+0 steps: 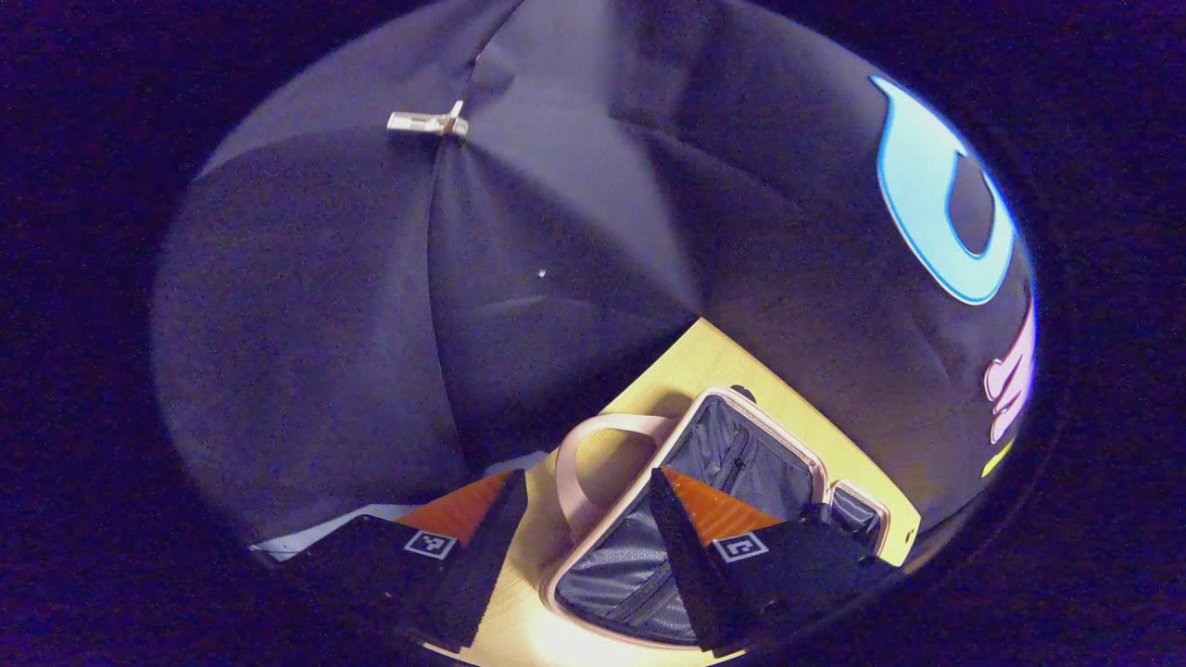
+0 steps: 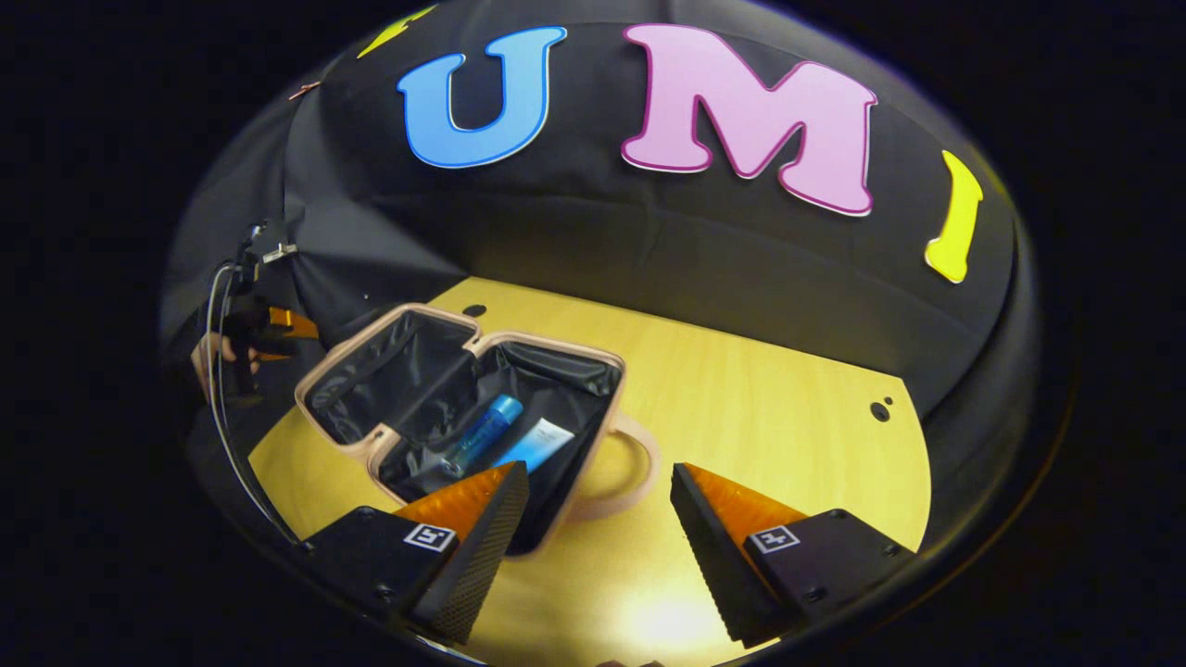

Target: First open the suitcase, pack the skin care products into it, and then close the suitcase.

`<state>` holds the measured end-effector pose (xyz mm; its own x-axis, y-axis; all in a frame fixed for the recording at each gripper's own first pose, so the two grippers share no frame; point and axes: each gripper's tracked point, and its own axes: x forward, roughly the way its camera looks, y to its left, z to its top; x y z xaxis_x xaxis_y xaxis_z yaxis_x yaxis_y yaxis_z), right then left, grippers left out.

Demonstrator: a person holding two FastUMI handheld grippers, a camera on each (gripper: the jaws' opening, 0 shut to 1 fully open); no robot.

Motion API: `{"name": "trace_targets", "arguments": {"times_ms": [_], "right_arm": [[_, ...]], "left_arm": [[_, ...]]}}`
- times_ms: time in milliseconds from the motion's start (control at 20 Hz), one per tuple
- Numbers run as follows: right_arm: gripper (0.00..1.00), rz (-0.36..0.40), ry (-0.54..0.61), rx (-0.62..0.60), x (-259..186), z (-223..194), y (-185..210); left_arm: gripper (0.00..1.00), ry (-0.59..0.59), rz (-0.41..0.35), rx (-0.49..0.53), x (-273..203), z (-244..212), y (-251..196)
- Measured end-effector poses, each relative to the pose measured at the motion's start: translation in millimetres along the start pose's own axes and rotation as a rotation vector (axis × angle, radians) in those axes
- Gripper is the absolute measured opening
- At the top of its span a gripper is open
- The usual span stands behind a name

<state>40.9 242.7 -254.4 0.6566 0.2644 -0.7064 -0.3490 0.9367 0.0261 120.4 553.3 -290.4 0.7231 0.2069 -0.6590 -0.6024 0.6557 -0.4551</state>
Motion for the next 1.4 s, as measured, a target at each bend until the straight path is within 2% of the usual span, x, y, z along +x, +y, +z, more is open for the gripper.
{"name": "trace_targets", "arguments": {"times_ms": [50,100,150,200,250,300,400,500,550,650,850,900,1000,1050,1150,1300,1400], "right_arm": [[0.98,-0.019,0.008,-0.013,-9,-7,-9],[0.98,-0.042,0.014,-0.014,-17,-14,-18],[0.93,-0.057,0.017,-0.004,-25,-19,-25],[0.98,-0.060,0.025,0.008,-29,-23,-27],[0.98,-0.065,0.033,0.013,-33,-26,-31],[0.98,-0.078,0.031,0.012,-35,-26,-37],[0.97,-0.104,0.029,0.022,-40,-25,-48],[0.97,-0.120,0.038,0.036,-43,-29,-53],[0.97,-0.127,0.038,0.034,-45,-30,-56],[0.97,-0.138,0.035,0.029,-51,-31,-58],[0.97,-0.160,0.016,0.048,-59,-28,-64],[0.97,-0.164,0.002,0.061,-62,-24,-65],[0.97,-0.167,-0.022,0.076,-66,-19,-65],[0.97,-0.174,-0.028,0.073,-68,-18,-68],[0.97,-0.182,-0.042,0.069,-74,-15,-74],[0.97,-0.197,-0.058,0.083,-86,-14,-87],[0.97,-0.212,-0.069,0.096,-94,-14,-99]], "left_arm": [[0.81,0.011,0.003,-0.046,14,3,7],[0.78,0.020,-0.006,-0.095,26,6,8],[0.76,0.037,-0.024,-0.145,34,8,8],[0.80,0.055,-0.027,-0.183,40,6,13],[0.68,0.080,-0.027,-0.213,48,3,16],[0.66,0.109,-0.035,-0.242,56,-3,17],[0.56,0.155,-0.057,-0.283,67,-11,14],[0.30,0.190,-0.075,-0.296,71,-20,10],[0.29,0.209,-0.063,-0.275,72,-23,15],[0.19,0.195,-0.079,-0.212,71,-19,13],[0.06,0.123,-0.059,0.001,42,6,1],[0.06,0.102,-0.064,0.059,34,11,-6],[0.06,0.041,-0.092,0.139,4,30,-32],[0.02,0.000,-0.115,0.167,-14,43,-51],[0.06,-0.068,-0.181,0.232,-54,58,-97],[0.06,-0.146,-0.248,0.394,-112,63,-157],[0.06,-0.186,-0.310,0.483,-146,49,-201]]}}
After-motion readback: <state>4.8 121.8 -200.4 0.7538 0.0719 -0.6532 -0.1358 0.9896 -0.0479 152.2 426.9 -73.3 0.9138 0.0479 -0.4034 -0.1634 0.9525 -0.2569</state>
